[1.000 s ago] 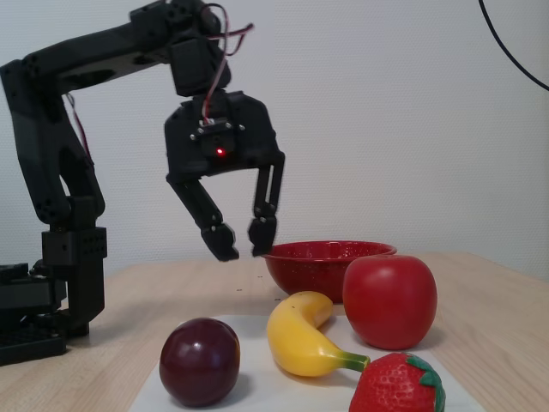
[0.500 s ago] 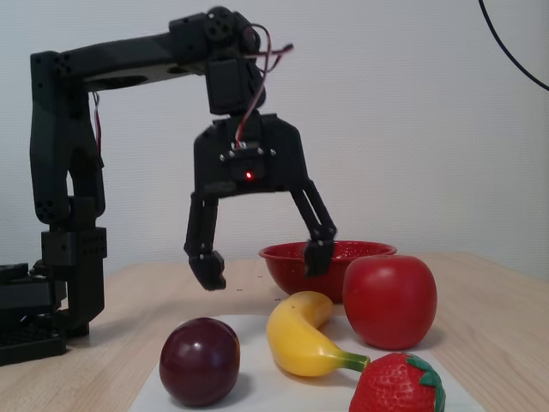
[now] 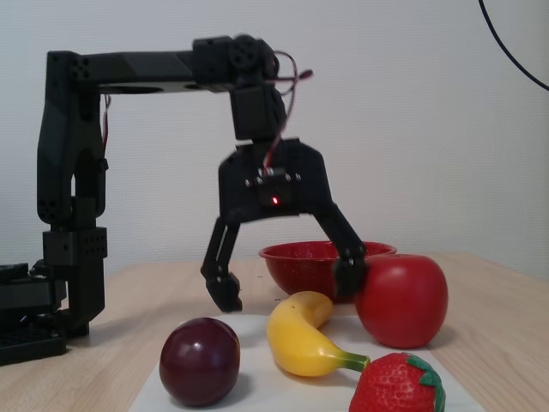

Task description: Grasp the banana and put it in the red bowl.

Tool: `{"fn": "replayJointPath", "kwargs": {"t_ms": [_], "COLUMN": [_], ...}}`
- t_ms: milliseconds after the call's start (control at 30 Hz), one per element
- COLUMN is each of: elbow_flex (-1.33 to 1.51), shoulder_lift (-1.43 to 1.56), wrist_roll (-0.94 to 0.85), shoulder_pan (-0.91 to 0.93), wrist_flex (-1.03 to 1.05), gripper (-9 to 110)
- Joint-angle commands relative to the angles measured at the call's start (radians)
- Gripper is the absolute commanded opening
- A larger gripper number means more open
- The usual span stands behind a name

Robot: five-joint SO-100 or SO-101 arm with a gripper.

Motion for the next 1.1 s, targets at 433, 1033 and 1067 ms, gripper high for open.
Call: {"fn": "replayJointPath", "kwargs": {"t_ms": [433,1033,1067], "elbow_flex": [-0.095,0.034,0.043], "shoulder_lift": [-0.006,0.006,0.005], "wrist_roll": [0.009,0.025,0.025], "shoulder_pan": [0.023,0.017,0.017], "wrist_flex": [-0.051,-0.104,-0.112], "gripper": [53,48,48]}}
